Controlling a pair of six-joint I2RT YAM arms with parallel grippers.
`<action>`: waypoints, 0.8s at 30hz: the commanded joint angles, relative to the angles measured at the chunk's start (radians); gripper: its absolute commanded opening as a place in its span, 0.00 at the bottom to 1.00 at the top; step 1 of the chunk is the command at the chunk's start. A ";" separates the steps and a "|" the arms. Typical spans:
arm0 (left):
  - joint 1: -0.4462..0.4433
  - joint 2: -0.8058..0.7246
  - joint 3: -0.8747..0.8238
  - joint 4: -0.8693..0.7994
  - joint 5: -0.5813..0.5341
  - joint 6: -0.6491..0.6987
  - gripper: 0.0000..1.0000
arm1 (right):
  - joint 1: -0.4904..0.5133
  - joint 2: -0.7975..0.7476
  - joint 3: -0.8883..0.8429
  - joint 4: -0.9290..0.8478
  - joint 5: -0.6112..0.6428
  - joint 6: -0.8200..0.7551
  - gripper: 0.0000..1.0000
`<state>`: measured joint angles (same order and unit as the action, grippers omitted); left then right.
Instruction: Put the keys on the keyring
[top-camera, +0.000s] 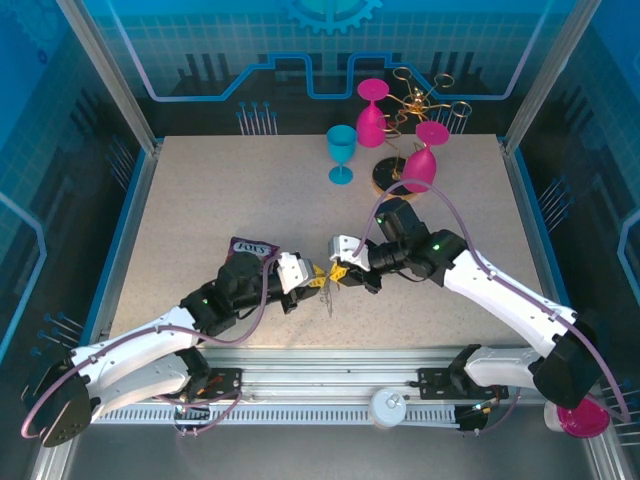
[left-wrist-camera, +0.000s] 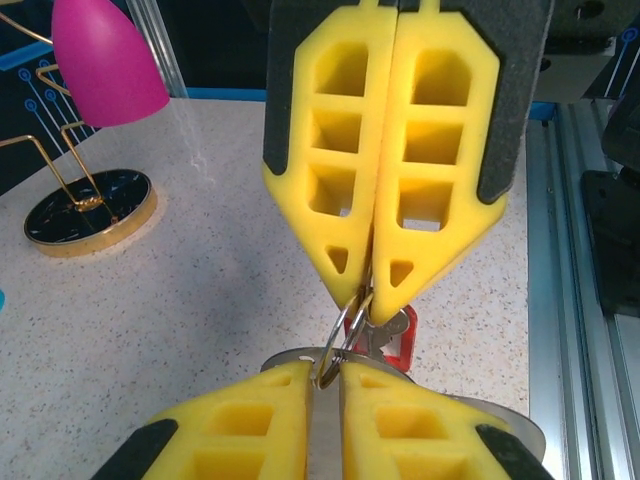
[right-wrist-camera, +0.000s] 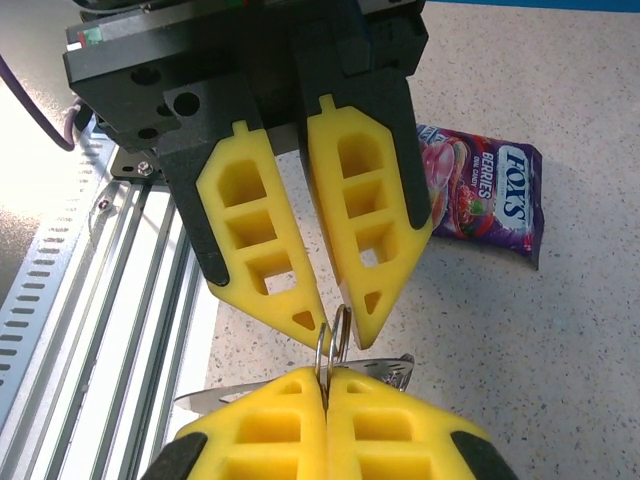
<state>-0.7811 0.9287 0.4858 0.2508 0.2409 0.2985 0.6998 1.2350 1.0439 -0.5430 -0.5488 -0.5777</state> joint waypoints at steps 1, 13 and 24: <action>-0.001 0.001 0.032 0.011 0.005 0.016 0.15 | 0.025 0.009 0.043 -0.028 0.003 -0.015 0.00; 0.000 -0.001 0.007 0.091 0.072 -0.001 0.00 | 0.044 0.026 0.050 -0.012 0.000 -0.005 0.00; -0.002 -0.043 -0.063 0.226 0.088 -0.016 0.00 | -0.077 -0.104 -0.201 0.354 -0.201 0.273 0.37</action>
<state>-0.7807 0.9020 0.4335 0.3843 0.2871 0.2886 0.6319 1.1378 0.8623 -0.2970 -0.6571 -0.3847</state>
